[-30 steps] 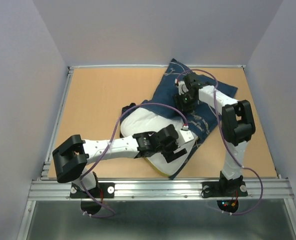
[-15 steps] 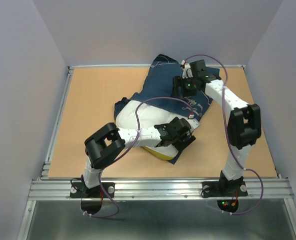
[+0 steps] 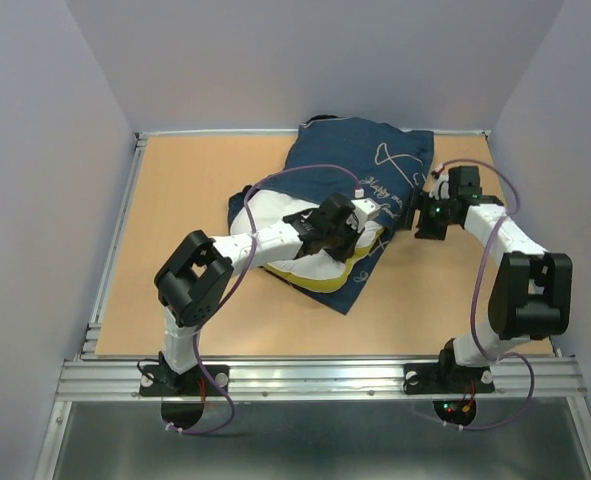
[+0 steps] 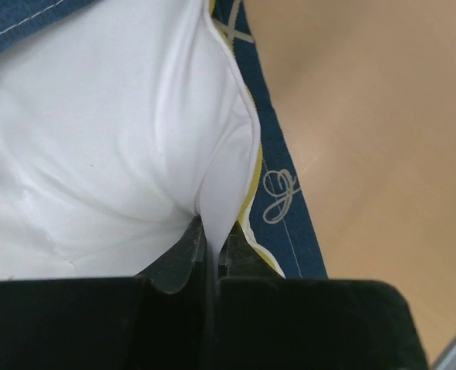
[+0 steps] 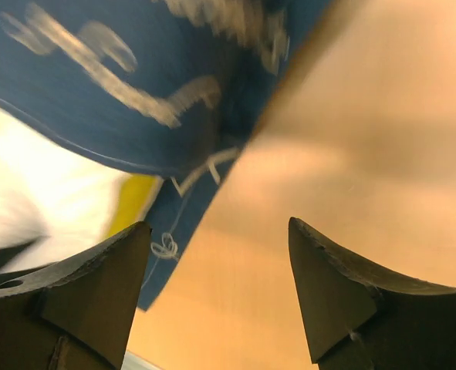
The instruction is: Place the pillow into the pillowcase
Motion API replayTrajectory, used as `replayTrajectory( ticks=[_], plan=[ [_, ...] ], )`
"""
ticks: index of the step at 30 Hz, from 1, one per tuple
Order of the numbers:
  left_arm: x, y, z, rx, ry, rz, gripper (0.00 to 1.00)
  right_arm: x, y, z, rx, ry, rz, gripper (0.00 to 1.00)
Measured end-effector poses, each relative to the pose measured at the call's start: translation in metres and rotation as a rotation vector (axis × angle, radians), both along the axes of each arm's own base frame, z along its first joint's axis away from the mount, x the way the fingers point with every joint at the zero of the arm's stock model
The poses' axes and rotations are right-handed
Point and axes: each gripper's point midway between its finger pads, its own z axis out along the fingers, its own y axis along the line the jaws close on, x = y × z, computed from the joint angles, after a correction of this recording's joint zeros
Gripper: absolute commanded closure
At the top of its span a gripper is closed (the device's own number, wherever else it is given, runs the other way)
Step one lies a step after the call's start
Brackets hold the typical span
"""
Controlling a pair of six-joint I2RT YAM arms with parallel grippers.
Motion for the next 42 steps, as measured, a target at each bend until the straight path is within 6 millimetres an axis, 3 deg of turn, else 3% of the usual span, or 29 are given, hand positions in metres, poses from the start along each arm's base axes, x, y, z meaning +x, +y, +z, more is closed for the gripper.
replayTrajectory(
  ticks=[3,5,7,13,15,16,17,18,19,21,24,30,36,42],
  plan=[
    [0.000,-0.007,0.013,-0.060,0.037,-0.036,1.00,-0.036,0.016,-0.057,0.066,0.187,0.021,0.23],
    [0.001,-0.011,0.021,-0.097,0.058,-0.054,1.00,-0.050,0.018,-0.077,0.081,0.245,0.006,0.24],
    [0.000,-0.013,0.024,-0.114,0.070,-0.065,1.00,-0.052,0.019,-0.083,0.092,0.248,-0.010,0.24],
    [-0.007,-0.017,0.027,-0.145,0.107,-0.093,1.00,-0.022,0.022,-0.082,0.140,0.107,-0.056,0.27],
    [-0.007,-0.016,0.028,-0.154,0.120,-0.089,1.00,-0.008,0.029,-0.084,0.192,0.071,-0.046,0.39],
    [-0.005,-0.016,0.029,-0.160,0.124,-0.085,1.00,-0.003,0.032,-0.085,0.213,0.060,-0.040,0.51],
    [-0.004,-0.016,0.030,-0.168,0.129,-0.080,1.00,0.003,0.036,-0.086,0.241,0.044,-0.023,0.82],
    [-0.002,-0.015,0.031,-0.174,0.134,-0.070,1.00,0.006,0.039,-0.086,0.258,0.038,-0.017,0.96],
    [-0.001,-0.014,0.031,-0.176,0.134,-0.065,1.00,0.007,0.043,-0.091,0.290,0.047,-0.008,0.99],
    [0.004,-0.013,0.032,-0.180,0.130,-0.042,1.00,0.005,0.048,-0.089,0.319,0.043,0.011,0.99],
    [0.012,-0.013,0.033,-0.181,0.112,0.000,1.00,-0.013,0.059,-0.075,0.372,0.048,0.057,0.99],
    [0.054,-0.035,0.035,-0.215,0.016,0.139,1.00,-0.043,0.084,-0.006,0.344,-0.114,0.257,0.99],
    [0.114,-0.062,0.053,-0.274,-0.117,0.290,1.00,-0.087,0.088,-0.018,0.307,-0.013,0.381,1.00],
    [0.139,-0.063,0.056,-0.274,-0.188,0.375,1.00,-0.096,0.090,-0.012,0.317,-0.003,0.439,0.99]
  ],
)
